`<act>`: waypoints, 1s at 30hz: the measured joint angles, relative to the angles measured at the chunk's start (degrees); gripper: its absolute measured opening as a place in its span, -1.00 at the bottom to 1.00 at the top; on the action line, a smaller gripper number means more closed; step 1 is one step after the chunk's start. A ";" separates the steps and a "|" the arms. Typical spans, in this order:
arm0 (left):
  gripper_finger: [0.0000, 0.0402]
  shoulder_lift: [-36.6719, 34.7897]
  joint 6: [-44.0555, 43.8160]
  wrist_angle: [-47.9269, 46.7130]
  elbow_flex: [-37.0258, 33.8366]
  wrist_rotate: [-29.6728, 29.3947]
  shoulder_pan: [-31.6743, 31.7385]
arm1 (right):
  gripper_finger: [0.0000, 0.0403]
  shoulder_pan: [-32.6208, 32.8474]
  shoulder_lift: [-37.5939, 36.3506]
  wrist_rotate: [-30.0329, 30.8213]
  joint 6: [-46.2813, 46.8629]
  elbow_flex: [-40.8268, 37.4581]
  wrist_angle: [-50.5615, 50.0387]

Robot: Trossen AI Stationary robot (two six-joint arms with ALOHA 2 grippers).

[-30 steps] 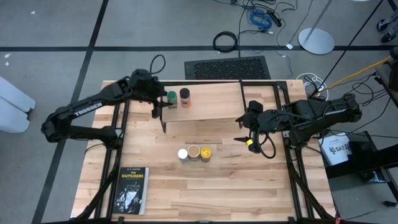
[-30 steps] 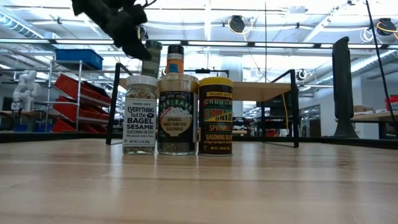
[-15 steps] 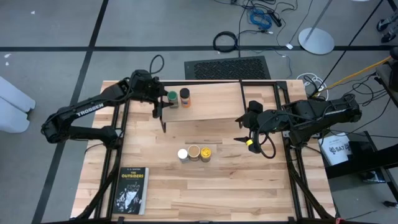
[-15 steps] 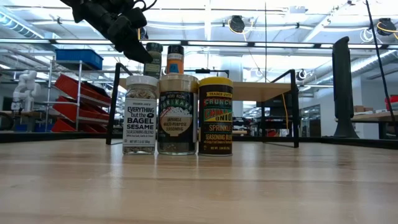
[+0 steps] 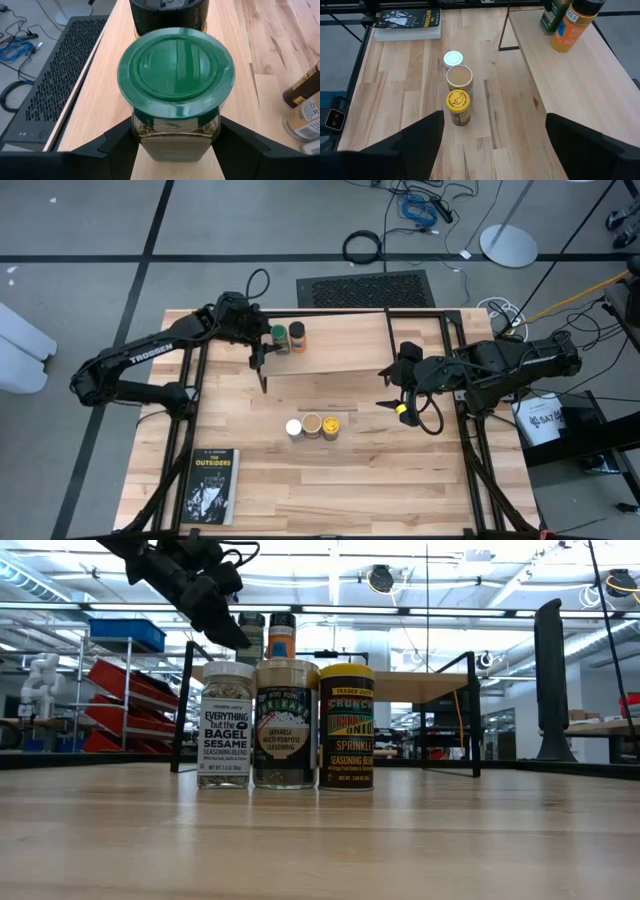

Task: Shelf spices
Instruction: Put the green seasoning bottle on the shelf, then put the white seasoning bottle on the shelf

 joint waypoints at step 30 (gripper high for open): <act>0.42 -11.63 -1.66 0.53 3.80 -4.48 0.02 | 0.67 0.04 0.03 -0.20 0.15 0.00 0.01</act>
